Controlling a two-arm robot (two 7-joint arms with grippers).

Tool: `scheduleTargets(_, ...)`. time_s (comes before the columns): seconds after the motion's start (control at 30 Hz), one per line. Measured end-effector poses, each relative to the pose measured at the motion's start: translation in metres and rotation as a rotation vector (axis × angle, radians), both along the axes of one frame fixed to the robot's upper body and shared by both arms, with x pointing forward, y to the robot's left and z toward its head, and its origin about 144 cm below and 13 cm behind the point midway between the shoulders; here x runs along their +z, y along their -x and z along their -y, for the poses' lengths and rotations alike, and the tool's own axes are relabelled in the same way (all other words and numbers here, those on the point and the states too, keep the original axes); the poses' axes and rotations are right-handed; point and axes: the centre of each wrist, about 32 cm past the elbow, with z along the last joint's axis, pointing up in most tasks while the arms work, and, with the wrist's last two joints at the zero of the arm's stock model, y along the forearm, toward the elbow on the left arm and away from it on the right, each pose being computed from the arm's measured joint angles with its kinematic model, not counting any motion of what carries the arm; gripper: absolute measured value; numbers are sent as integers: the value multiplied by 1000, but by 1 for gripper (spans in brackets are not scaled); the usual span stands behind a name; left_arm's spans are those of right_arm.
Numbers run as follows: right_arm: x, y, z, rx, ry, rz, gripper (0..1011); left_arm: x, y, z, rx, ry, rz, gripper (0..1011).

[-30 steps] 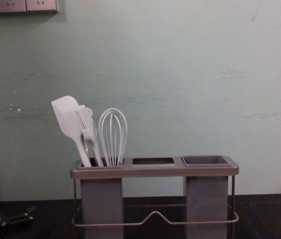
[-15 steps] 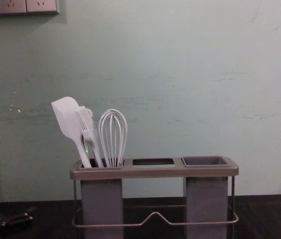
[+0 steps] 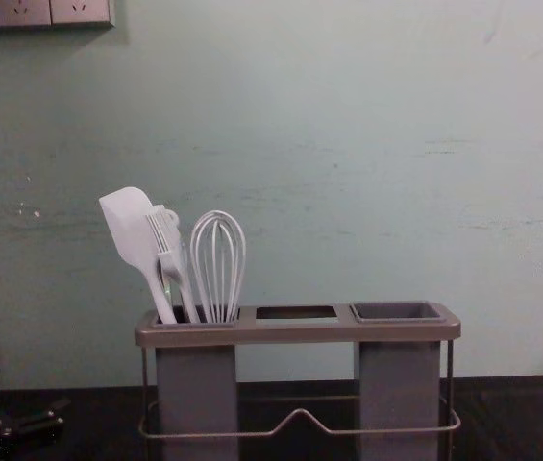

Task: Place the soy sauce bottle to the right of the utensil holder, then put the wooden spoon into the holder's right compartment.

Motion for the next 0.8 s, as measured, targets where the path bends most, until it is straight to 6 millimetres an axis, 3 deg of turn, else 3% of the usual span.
scheduleTargets(0.8, -23, -48, -51, 83, -83, 7, 1002, 0, 0, 0, 0, 0, 0, 1005)
